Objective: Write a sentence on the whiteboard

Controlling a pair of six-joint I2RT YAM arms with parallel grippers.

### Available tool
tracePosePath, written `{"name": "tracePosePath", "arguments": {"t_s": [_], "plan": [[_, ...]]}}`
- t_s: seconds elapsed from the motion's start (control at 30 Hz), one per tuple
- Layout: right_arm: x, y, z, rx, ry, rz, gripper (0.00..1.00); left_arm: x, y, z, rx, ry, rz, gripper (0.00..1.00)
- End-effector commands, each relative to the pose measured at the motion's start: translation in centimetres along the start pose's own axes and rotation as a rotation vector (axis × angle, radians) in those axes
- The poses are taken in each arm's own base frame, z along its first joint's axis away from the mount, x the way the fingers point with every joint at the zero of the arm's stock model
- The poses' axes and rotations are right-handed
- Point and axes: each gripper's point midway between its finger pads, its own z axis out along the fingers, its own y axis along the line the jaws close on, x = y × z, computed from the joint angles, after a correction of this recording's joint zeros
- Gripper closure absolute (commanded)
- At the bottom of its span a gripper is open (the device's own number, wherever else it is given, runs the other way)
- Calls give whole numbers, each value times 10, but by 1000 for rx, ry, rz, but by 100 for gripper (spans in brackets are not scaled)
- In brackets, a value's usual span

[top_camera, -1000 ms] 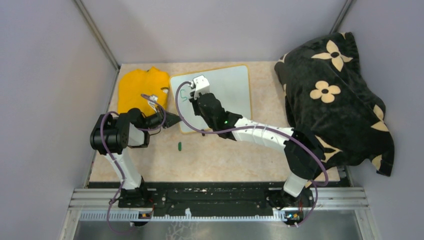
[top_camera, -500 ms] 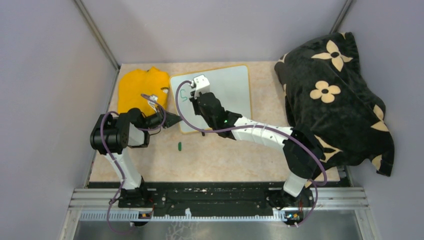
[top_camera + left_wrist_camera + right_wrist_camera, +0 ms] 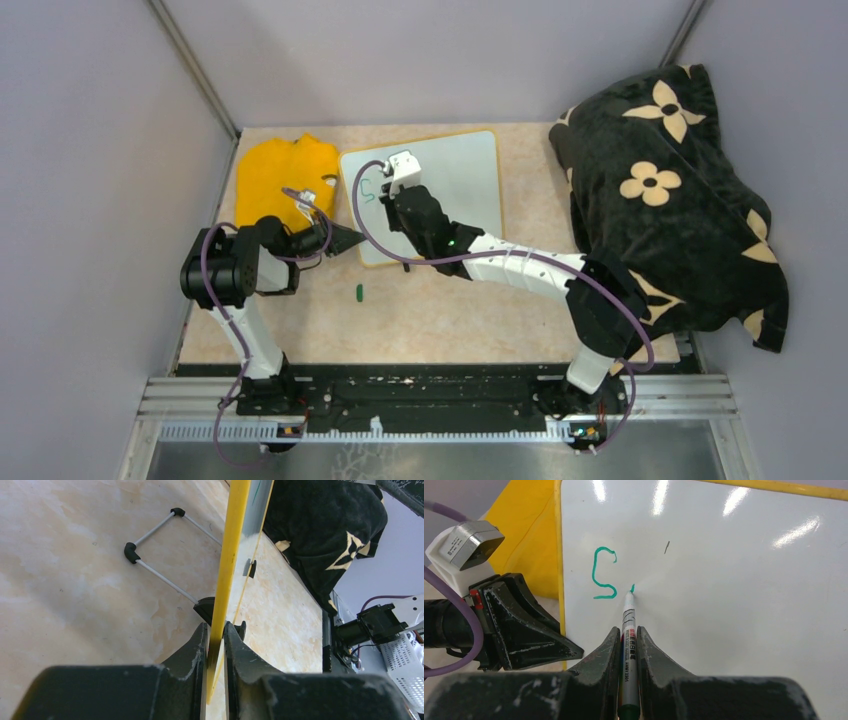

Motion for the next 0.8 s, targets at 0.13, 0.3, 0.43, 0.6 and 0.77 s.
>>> {"name": "tracePosePath", "arguments": {"t_s": [0.13, 0.3, 0.43, 0.6, 0.77], "plan": [[1, 0, 0, -9, 2, 28, 100, 1, 10, 0, -31, -6, -11, 100], [1, -1, 0, -7, 3, 28, 100, 2, 11, 0, -31, -5, -12, 100], [6, -2, -1, -6, 16, 27, 100, 1, 10, 0, -31, -6, -10, 100], [11, -3, -2, -6, 23, 33, 100, 1, 10, 0, -31, -6, -11, 100], [8, -2, -2, -6, 17, 35, 100, 1, 10, 0, -31, -6, -10, 100]]}}
